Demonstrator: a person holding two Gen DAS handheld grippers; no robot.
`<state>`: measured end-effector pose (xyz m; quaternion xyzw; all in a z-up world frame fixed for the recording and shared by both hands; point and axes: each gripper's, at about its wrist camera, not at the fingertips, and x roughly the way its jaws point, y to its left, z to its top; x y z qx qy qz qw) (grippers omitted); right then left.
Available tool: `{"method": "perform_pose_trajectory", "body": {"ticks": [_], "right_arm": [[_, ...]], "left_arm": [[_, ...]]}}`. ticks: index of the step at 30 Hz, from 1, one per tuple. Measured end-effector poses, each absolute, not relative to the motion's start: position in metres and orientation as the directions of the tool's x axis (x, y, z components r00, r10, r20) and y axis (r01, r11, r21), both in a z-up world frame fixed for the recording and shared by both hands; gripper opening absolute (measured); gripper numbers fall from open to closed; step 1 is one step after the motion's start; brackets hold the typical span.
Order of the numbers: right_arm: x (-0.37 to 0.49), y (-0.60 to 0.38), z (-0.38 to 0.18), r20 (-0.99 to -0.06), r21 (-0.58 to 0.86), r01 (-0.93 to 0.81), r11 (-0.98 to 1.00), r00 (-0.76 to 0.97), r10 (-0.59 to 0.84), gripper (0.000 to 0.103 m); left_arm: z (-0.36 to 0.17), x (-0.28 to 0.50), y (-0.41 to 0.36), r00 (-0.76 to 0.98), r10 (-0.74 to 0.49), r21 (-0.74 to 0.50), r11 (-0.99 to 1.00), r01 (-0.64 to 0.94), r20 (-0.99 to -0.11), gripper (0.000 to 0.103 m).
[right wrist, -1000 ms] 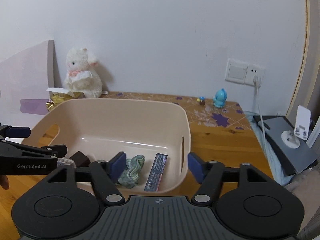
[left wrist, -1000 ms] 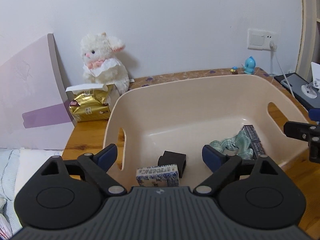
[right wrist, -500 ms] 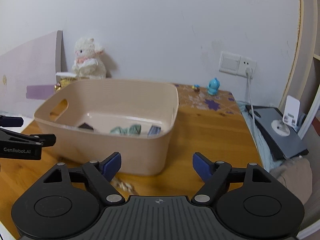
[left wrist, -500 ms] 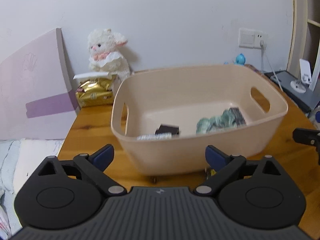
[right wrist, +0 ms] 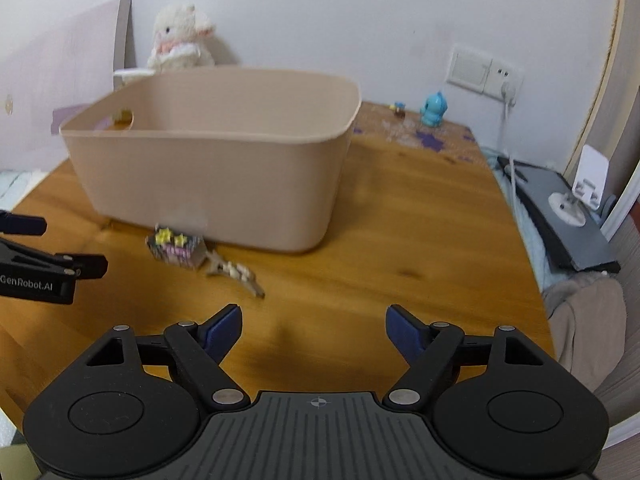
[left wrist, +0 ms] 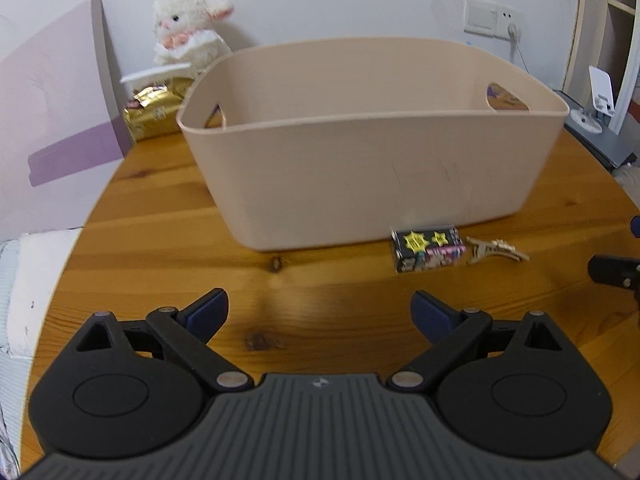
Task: Organize objects
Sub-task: 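Grasp small black star box with left tool while right tool grasps metal hair clip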
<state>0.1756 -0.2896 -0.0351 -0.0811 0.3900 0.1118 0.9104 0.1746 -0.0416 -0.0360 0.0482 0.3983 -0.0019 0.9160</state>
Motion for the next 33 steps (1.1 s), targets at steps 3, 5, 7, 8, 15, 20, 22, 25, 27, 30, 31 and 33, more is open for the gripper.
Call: {"method": "perform_pose_trajectory", "body": {"ticks": [3, 5, 7, 8, 15, 20, 22, 25, 27, 30, 31, 33], "right_arm": [[0.178, -0.286, -0.048, -0.744, -0.067, -0.275, 0.959, 0.655, 0.135, 0.080], [0.180, -0.284, -0.056, -0.752, -0.063, -0.280, 0.958, 0.645, 0.139, 0.080], [0.184, -0.281, -0.063, -0.759, -0.057, -0.283, 0.957, 0.635, 0.143, 0.080], [0.186, -0.279, -0.066, -0.761, -0.055, -0.285, 0.957, 0.632, 0.144, 0.080], [0.197, -0.269, -0.081, -0.763, -0.036, -0.296, 0.955, 0.625, 0.165, 0.080], [0.206, -0.263, -0.083, -0.754, -0.030, -0.312, 0.950, 0.631, 0.184, 0.080], [0.210, -0.260, -0.084, -0.749, -0.029, -0.321, 0.947, 0.634, 0.192, 0.080], [0.214, -0.259, -0.085, -0.744, -0.023, -0.330, 0.944, 0.636, 0.204, 0.080], [0.215, -0.260, -0.086, -0.742, -0.017, -0.332, 0.943, 0.636, 0.211, 0.080], [0.216, -0.263, -0.087, -0.739, -0.009, -0.333, 0.943, 0.638, 0.218, 0.081], [0.216, -0.263, -0.087, -0.738, -0.009, -0.336, 0.942, 0.638, 0.220, 0.081], [0.217, -0.264, -0.088, -0.736, -0.010, -0.341, 0.940, 0.638, 0.224, 0.081]], "left_arm": [[-0.044, 0.178, -0.044, 0.672, 0.021, 0.077, 0.996, 0.054, -0.740, 0.098], [-0.049, 0.182, -0.046, 0.664, 0.021, 0.078, 0.995, 0.056, -0.747, 0.098], [-0.055, 0.186, -0.048, 0.656, 0.018, 0.076, 0.995, 0.060, -0.754, 0.098], [-0.058, 0.187, -0.048, 0.652, 0.016, 0.074, 0.995, 0.062, -0.758, 0.098], [-0.070, 0.202, -0.047, 0.632, -0.010, 0.043, 0.997, 0.069, -0.775, 0.098], [-0.071, 0.214, -0.051, 0.629, -0.035, 0.016, 0.997, 0.075, -0.777, 0.098], [-0.071, 0.218, -0.052, 0.629, -0.049, -0.002, 0.997, 0.076, -0.776, 0.098], [-0.072, 0.225, -0.055, 0.629, -0.051, -0.007, 0.997, 0.072, -0.776, 0.100], [-0.073, 0.228, -0.060, 0.632, -0.054, -0.005, 0.997, 0.079, -0.773, 0.100], [-0.073, 0.233, -0.066, 0.635, -0.072, -0.016, 0.996, 0.093, -0.769, 0.100], [-0.073, 0.234, -0.068, 0.637, -0.073, -0.017, 0.995, 0.094, -0.767, 0.100], [-0.074, 0.238, -0.072, 0.640, -0.064, -0.009, 0.996, 0.090, -0.766, 0.101]]}}
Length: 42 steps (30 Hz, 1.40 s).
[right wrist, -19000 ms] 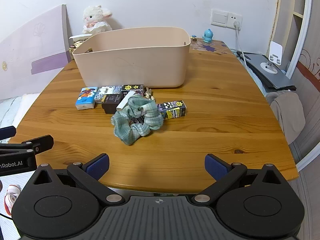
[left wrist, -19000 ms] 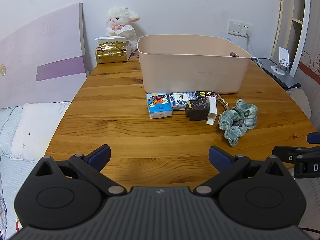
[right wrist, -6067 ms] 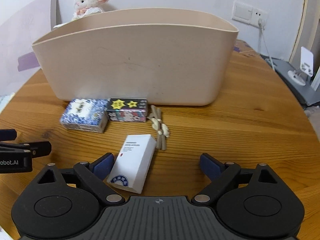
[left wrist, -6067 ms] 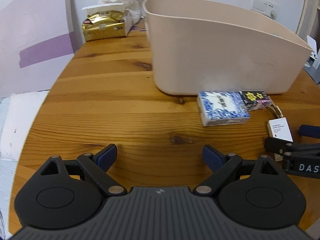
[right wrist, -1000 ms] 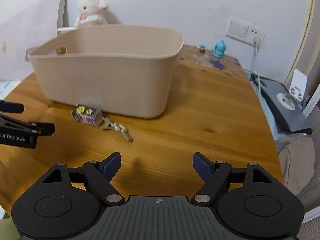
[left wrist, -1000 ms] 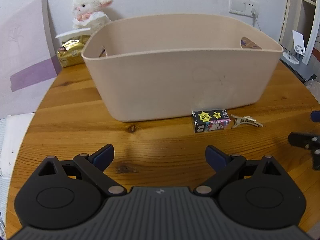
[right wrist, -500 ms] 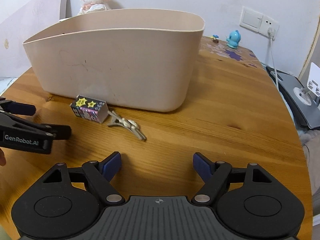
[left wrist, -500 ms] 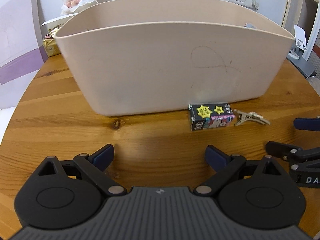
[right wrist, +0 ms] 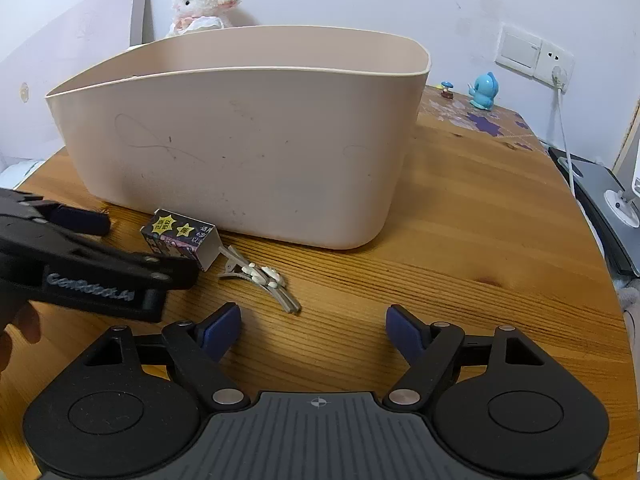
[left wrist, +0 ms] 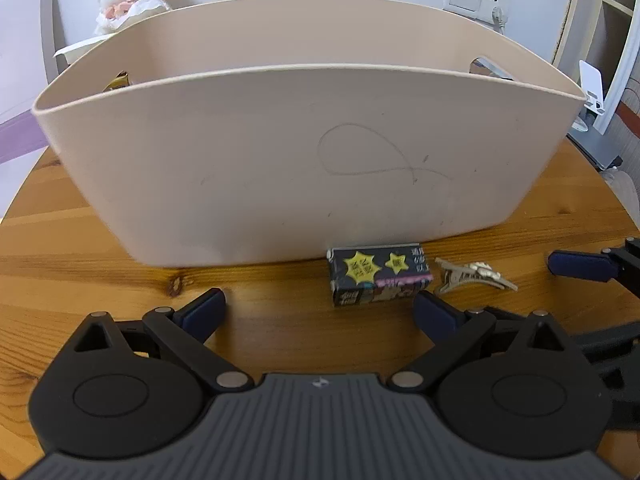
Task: Organize objects
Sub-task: 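Grasp small black star box with left tool while right tool grasps metal hair clip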
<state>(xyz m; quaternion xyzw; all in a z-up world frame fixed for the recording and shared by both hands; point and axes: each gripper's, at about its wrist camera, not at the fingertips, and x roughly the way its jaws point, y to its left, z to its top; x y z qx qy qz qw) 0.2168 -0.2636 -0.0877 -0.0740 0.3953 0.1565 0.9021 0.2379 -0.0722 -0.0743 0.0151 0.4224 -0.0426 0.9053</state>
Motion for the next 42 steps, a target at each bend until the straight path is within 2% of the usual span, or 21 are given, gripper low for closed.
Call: {"method": "perform_pose_trajectory", "body": {"ticks": [5, 21, 24, 26, 29, 31, 32, 34, 35, 37, 39, 40, 42], "right_arm": [[0.220, -0.264, -0.089, -0.729, -0.009, -0.341, 0.940, 0.645, 0.227, 0.082], [0.227, -0.256, -0.093, -0.717, -0.005, -0.347, 0.938, 0.655, 0.238, 0.082], [0.227, -0.256, -0.092, -0.715, -0.002, -0.351, 0.936, 0.655, 0.244, 0.074], [0.226, -0.254, -0.091, -0.713, 0.000, -0.361, 0.933, 0.654, 0.253, 0.065], [0.224, -0.249, -0.090, -0.709, -0.002, -0.376, 0.927, 0.654, 0.264, 0.050], [0.221, -0.246, -0.089, -0.706, 0.001, -0.391, 0.920, 0.651, 0.277, 0.032], [0.219, -0.244, -0.089, -0.705, -0.001, -0.398, 0.918, 0.652, 0.281, 0.028], [0.216, -0.238, -0.088, -0.707, -0.012, -0.413, 0.911, 0.648, 0.284, 0.014], [0.214, -0.235, -0.087, -0.711, -0.018, -0.418, 0.908, 0.644, 0.282, 0.012], [0.212, -0.232, -0.086, -0.716, -0.029, -0.420, 0.907, 0.642, 0.274, 0.012], [0.211, -0.232, -0.085, -0.723, -0.019, -0.419, 0.908, 0.633, 0.277, 0.012], [0.211, -0.233, -0.084, -0.725, -0.013, -0.417, 0.909, 0.630, 0.278, 0.012], [0.207, -0.235, -0.083, -0.730, -0.001, -0.411, 0.912, 0.623, 0.280, 0.012]], "left_arm": [[-0.078, 0.244, -0.079, 0.644, -0.040, 0.007, 0.998, 0.070, -0.764, 0.103], [-0.073, 0.255, -0.087, 0.660, -0.078, -0.071, 0.997, 0.037, -0.747, 0.103], [-0.078, 0.251, -0.086, 0.667, -0.041, -0.027, 0.999, 0.030, -0.744, 0.103], [-0.078, 0.249, -0.083, 0.675, -0.043, -0.029, 0.999, 0.032, -0.737, 0.101], [-0.075, 0.246, -0.078, 0.682, -0.033, -0.021, 0.999, 0.025, -0.731, 0.089], [-0.073, 0.244, -0.076, 0.684, -0.032, -0.012, 0.999, 0.034, -0.729, 0.082], [-0.073, 0.245, -0.077, 0.683, -0.030, -0.001, 0.999, 0.042, -0.730, 0.080], [-0.073, 0.241, -0.077, 0.692, -0.037, 0.008, 0.998, 0.062, -0.721, 0.070], [-0.072, 0.238, -0.077, 0.696, -0.042, 0.010, 0.998, 0.070, -0.717, 0.066], [-0.071, 0.232, -0.077, 0.696, -0.061, 0.006, 0.996, 0.093, -0.715, 0.046], [-0.070, 0.227, -0.077, 0.690, -0.085, -0.003, 0.993, 0.118, -0.719, 0.029], [-0.070, 0.225, -0.078, 0.687, -0.099, -0.007, 0.991, 0.135, -0.720, 0.026], [-0.070, 0.221, -0.076, 0.688, -0.099, 0.005, 0.989, 0.147, -0.719, 0.026]]}}
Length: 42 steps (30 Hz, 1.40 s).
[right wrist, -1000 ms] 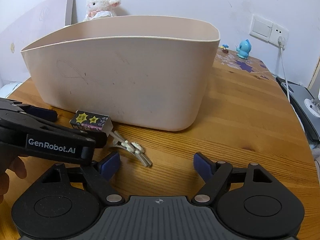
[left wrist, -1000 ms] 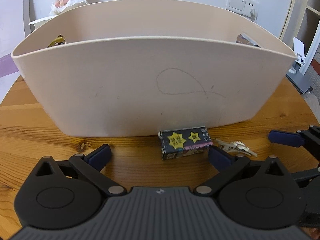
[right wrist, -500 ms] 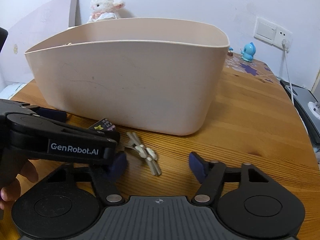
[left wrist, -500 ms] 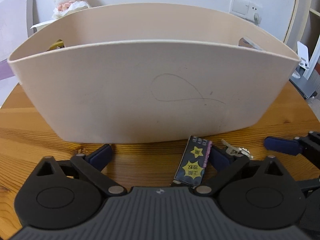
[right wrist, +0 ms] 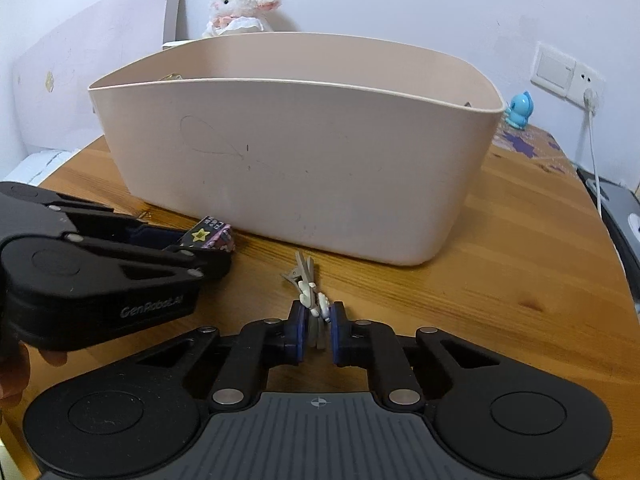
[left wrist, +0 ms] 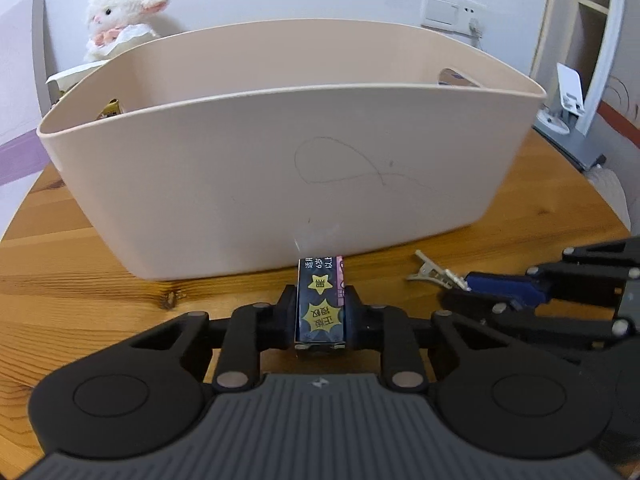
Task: Organize objects
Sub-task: 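Grasp small black star box with left tool while right tool grasps metal hair clip, then drop star box and hair clip into the basket and open both tools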
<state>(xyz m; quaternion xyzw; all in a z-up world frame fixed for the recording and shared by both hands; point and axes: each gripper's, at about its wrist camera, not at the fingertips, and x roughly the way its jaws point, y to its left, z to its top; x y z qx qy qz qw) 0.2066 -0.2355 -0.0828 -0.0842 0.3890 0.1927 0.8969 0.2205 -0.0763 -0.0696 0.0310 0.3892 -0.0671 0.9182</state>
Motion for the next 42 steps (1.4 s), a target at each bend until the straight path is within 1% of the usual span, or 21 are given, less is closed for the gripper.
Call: {"method": "perform_pose_trajectory", "body": {"ticks": [4, 8, 19, 24, 28, 31, 34, 42], "right_arm": [[0.195, -0.240, -0.074, -0.721, 0.006, -0.403, 0.915, 0.632, 0.284, 0.012], [0.180, -0.245, -0.056, -0.694, 0.007, -0.406, 0.914, 0.656, 0.297, 0.012], [0.156, -0.262, 0.002, -0.565, 0.029, -0.407, 0.913, 0.747, 0.351, 0.012], [0.161, -0.267, 0.029, -0.503, 0.034, -0.398, 0.917, 0.786, 0.360, 0.012], [0.177, -0.266, 0.045, -0.474, 0.030, -0.388, 0.921, 0.806, 0.355, 0.012], [0.194, -0.262, 0.053, -0.464, 0.029, -0.379, 0.925, 0.815, 0.349, 0.012], [0.215, -0.256, 0.055, -0.474, 0.054, -0.365, 0.929, 0.810, 0.346, 0.012], [0.269, -0.236, 0.031, -0.542, 0.044, -0.310, 0.950, 0.791, 0.283, 0.012]], "left_arm": [[-0.067, 0.208, -0.073, 0.689, -0.102, 0.017, 0.986, 0.163, -0.718, 0.026], [-0.056, 0.194, -0.068, 0.714, -0.123, 0.023, 0.981, 0.192, -0.689, 0.026], [-0.006, 0.164, -0.046, 0.794, -0.107, 0.056, 0.983, 0.175, -0.598, 0.026], [0.023, 0.167, -0.039, 0.837, -0.091, 0.070, 0.986, 0.153, -0.540, 0.026], [0.041, 0.183, -0.033, 0.861, -0.059, 0.093, 0.988, 0.122, -0.505, 0.026], [0.050, 0.200, -0.031, 0.868, -0.032, 0.111, 0.989, 0.099, -0.495, 0.026], [0.052, 0.222, -0.033, 0.865, 0.003, 0.137, 0.988, 0.075, -0.501, 0.026], [0.033, 0.276, -0.040, 0.829, 0.073, 0.191, 0.981, 0.041, -0.554, 0.026]]}}
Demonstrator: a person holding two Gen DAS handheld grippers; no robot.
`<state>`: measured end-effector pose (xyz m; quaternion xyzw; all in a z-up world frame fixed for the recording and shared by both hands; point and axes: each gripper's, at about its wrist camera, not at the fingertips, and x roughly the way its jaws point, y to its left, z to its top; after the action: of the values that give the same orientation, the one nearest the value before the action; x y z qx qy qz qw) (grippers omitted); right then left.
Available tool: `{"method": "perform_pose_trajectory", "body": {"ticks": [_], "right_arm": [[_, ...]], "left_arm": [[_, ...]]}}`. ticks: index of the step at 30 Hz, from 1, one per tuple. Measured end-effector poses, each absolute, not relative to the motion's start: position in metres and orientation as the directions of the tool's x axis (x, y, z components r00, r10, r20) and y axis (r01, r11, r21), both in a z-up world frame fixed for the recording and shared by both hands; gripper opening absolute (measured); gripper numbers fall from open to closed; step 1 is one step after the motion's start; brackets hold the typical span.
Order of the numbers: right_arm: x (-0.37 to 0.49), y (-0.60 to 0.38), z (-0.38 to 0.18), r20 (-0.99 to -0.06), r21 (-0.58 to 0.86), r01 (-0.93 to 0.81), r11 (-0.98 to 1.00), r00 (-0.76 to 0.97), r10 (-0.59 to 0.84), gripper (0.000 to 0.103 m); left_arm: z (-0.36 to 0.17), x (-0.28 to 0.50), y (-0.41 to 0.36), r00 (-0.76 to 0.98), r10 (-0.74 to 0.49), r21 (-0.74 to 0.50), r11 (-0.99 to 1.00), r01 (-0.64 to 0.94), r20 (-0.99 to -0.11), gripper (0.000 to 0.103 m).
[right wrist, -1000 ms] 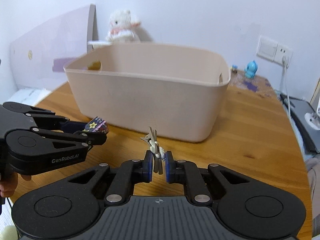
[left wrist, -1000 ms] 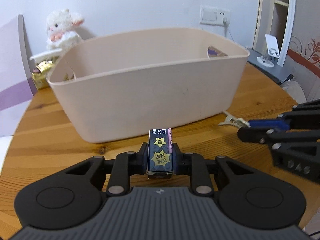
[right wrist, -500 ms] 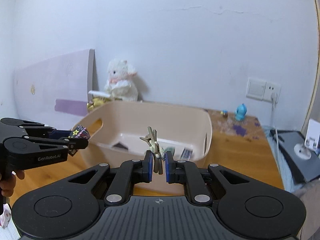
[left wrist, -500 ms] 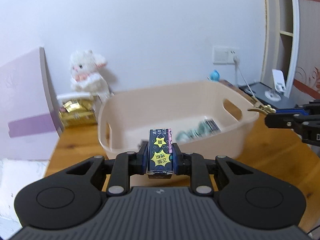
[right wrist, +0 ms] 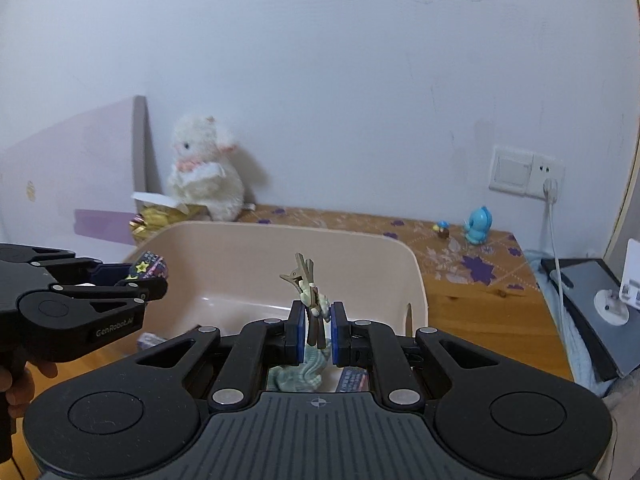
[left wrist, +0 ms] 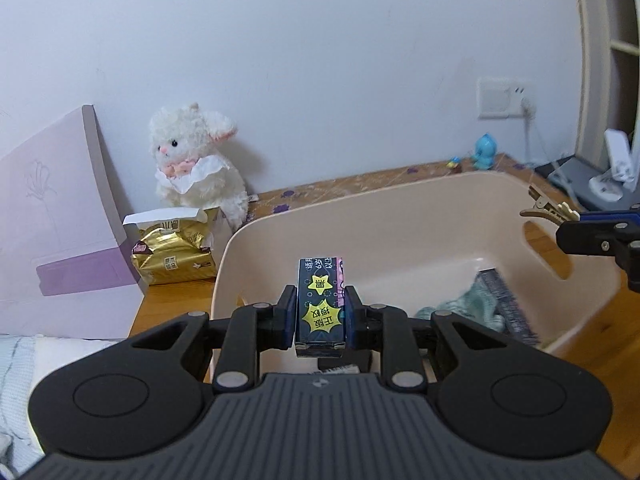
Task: Organize objects
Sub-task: 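Drop star box and hair clip into the basket and open both tools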
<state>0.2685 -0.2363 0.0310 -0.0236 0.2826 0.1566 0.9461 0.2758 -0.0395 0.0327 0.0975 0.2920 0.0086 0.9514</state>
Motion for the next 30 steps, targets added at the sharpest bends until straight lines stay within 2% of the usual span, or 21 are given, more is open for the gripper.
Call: {"method": "perform_pose_trajectory", "body": {"ticks": [5, 11, 14, 15, 16, 17, 18, 19, 22, 26, 28, 30], "right_arm": [[0.289, -0.232, 0.012, -0.587, 0.035, -0.280, 0.959, 0.771, 0.246, 0.012], [0.296, -0.230, -0.002, -0.625, 0.046, -0.283, 0.958, 0.740, 0.249, 0.013], [0.297, -0.229, -0.003, -0.636, 0.052, -0.290, 0.956, 0.728, 0.256, 0.019], [0.297, -0.229, -0.002, -0.636, 0.053, -0.285, 0.957, 0.729, 0.252, 0.031], [0.296, -0.230, -0.001, -0.634, 0.054, -0.281, 0.958, 0.732, 0.250, 0.038], [0.294, -0.231, 0.001, -0.629, 0.061, -0.282, 0.957, 0.734, 0.256, 0.043], [0.291, -0.232, 0.004, -0.623, 0.070, -0.282, 0.957, 0.737, 0.263, 0.052], [0.288, -0.233, 0.006, -0.617, 0.076, -0.281, 0.957, 0.740, 0.267, 0.061], [0.278, -0.235, 0.017, -0.606, 0.074, -0.278, 0.958, 0.751, 0.264, 0.077], [0.260, -0.237, 0.035, -0.592, 0.055, -0.278, 0.959, 0.764, 0.255, 0.083], [0.252, -0.238, 0.043, -0.594, 0.051, -0.278, 0.959, 0.763, 0.253, 0.096], [0.241, -0.240, 0.050, -0.592, 0.055, -0.285, 0.957, 0.762, 0.261, 0.098]], "left_arm": [[0.012, 0.298, -0.044, 0.778, 0.101, 0.216, 0.975, 0.046, -0.621, 0.026], [-0.007, 0.316, -0.039, 0.684, 0.086, 0.160, 0.986, 0.045, -0.724, 0.026], [-0.008, 0.316, -0.037, 0.680, 0.067, 0.145, 0.988, 0.058, -0.730, 0.028], [-0.007, 0.314, -0.038, 0.683, 0.075, 0.157, 0.986, 0.059, -0.726, 0.039], [-0.005, 0.313, -0.039, 0.688, 0.085, 0.168, 0.984, 0.054, -0.721, 0.062], [-0.002, 0.310, -0.039, 0.697, 0.091, 0.172, 0.984, 0.046, -0.711, 0.073], [0.001, 0.306, -0.038, 0.712, 0.089, 0.168, 0.985, 0.041, -0.696, 0.084], [0.006, 0.303, -0.038, 0.722, 0.084, 0.163, 0.986, 0.040, -0.686, 0.087], [0.017, 0.294, -0.037, 0.735, 0.070, 0.152, 0.987, 0.046, -0.674, 0.089], [0.031, 0.280, -0.036, 0.748, 0.062, 0.148, 0.988, 0.048, -0.661, 0.093], [0.036, 0.271, -0.037, 0.749, 0.058, 0.144, 0.988, 0.051, -0.660, 0.093], [0.041, 0.261, -0.037, 0.748, 0.057, 0.142, 0.989, 0.050, -0.661, 0.093]]}}
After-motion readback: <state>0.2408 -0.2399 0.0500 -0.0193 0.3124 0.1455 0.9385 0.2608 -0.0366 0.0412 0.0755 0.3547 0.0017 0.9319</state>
